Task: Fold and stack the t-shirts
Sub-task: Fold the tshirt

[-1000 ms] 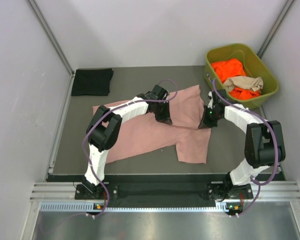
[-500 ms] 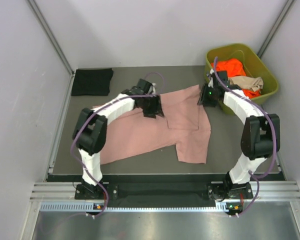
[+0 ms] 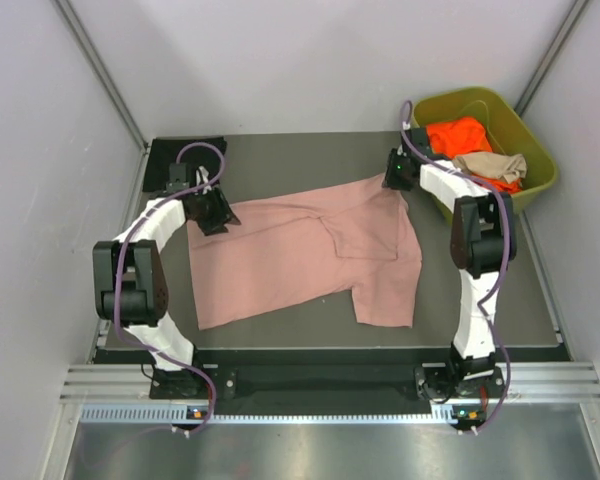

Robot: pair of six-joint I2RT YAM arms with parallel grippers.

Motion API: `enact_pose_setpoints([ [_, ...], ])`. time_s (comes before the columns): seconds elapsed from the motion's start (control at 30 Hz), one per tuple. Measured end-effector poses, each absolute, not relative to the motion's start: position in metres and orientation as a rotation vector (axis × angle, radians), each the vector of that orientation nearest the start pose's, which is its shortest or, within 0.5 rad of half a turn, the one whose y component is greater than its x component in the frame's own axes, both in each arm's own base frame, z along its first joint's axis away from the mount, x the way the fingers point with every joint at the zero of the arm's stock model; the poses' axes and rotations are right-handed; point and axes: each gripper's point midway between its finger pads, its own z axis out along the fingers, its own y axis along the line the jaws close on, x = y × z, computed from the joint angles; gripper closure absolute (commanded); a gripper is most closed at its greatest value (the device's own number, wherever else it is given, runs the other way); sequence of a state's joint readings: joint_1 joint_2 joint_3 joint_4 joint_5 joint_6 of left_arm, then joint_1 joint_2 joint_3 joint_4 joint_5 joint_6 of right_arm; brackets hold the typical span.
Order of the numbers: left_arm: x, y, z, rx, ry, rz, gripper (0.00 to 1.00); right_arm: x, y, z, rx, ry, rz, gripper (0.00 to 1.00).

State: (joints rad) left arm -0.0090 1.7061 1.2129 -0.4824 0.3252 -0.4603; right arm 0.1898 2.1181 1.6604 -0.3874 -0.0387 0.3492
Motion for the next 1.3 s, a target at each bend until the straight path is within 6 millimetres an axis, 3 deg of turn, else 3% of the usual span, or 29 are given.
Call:
enact_pose_setpoints([
  [0.13, 0.388, -0.054, 0.079, -0.557, 2.562, -0.593, 0.54, 0.541, 0.121, 0.063, 0.189, 2.423, 0.259, 0.76],
  [0.37, 0.382, -0.02, 0.064, -0.688, 2.564, -0.525, 0.53, 0.57, 0.116, 0.058, 0.203, 2.395, 0.174, 0.79],
  [0.47, 0.372, -0.009, 0.047, -0.754, 2.607, -0.487, 0.52, 0.583, 0.114, 0.059, 0.205, 2.387, 0.141, 0.79],
  [0.57, 0.361, 0.002, 0.029, -0.826, 2.651, -0.444, 0.52, 0.589, 0.109, 0.045, 0.209, 2.414, 0.093, 0.79],
  [0.8, 0.355, 0.015, 0.032, -0.853, 2.645, -0.403, 0.47, 0.586, 0.102, 0.037, 0.202, 2.448, 0.04, 0.79],
  [0.97, 0.359, 0.023, 0.059, -0.858, 2.563, -0.357, 0.42, 0.586, 0.102, 0.037, 0.184, 2.45, 0.036, 0.79],
  [1.13, 0.378, 0.029, 0.08, -0.914, 2.482, -0.349, 0.43, 0.585, 0.103, 0.037, 0.175, 2.451, 0.04, 0.79],
  [1.3, 0.38, 0.029, 0.066, -1.028, 2.489, -0.356, 0.45, 0.585, 0.103, 0.036, 0.175, 2.451, 0.042, 0.79],
])
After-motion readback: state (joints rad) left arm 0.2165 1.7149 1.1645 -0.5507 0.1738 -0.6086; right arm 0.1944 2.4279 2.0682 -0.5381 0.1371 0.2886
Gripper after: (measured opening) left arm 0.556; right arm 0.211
